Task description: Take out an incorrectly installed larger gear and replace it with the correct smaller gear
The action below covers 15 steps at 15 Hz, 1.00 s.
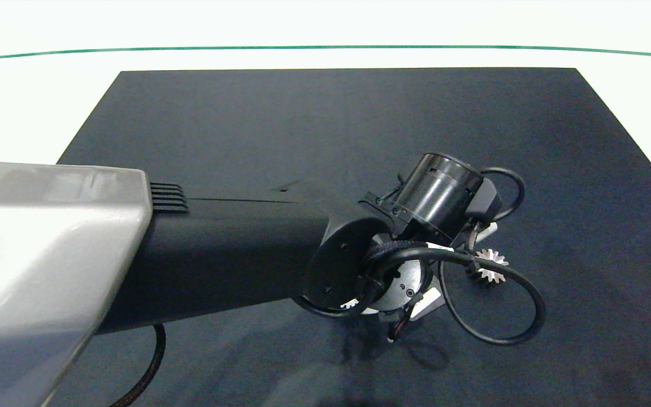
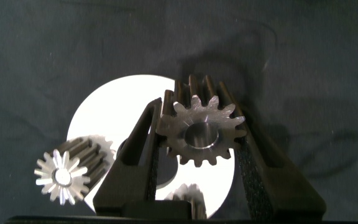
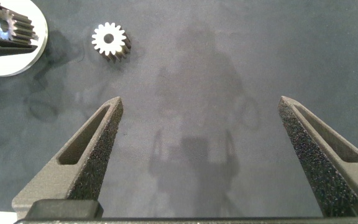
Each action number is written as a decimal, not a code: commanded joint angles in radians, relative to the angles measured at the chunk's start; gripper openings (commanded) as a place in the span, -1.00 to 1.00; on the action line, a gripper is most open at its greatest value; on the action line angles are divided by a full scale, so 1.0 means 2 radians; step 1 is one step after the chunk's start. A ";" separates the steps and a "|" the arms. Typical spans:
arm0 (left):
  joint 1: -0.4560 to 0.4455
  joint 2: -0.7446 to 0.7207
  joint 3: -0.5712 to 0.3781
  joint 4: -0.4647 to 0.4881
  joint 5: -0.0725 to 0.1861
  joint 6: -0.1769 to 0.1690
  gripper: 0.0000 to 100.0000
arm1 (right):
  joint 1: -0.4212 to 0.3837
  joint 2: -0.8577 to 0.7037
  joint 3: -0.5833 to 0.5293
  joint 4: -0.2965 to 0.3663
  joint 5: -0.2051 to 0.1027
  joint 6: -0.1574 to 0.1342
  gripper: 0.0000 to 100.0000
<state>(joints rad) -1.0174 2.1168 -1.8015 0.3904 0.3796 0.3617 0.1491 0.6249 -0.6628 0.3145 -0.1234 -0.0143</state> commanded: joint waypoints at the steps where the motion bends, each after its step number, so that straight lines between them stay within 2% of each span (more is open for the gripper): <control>1: 0.000 0.012 -0.014 0.002 0.001 0.002 -0.56 | 0.001 -0.001 0.000 0.001 0.000 0.000 1.00; 8: 0.015 0.007 -0.020 0.013 0.001 0.007 -0.56 | 0.001 -0.001 0.000 0.001 0.000 0.000 1.00; 15: 0.008 -0.001 -0.036 0.027 0.000 0.009 -0.56 | 0.001 -0.002 -0.001 0.001 0.000 0.000 1.00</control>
<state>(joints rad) -1.0002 2.1172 -1.8640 0.4430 0.3796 0.3785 0.1496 0.6215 -0.6634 0.3145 -0.1234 -0.0130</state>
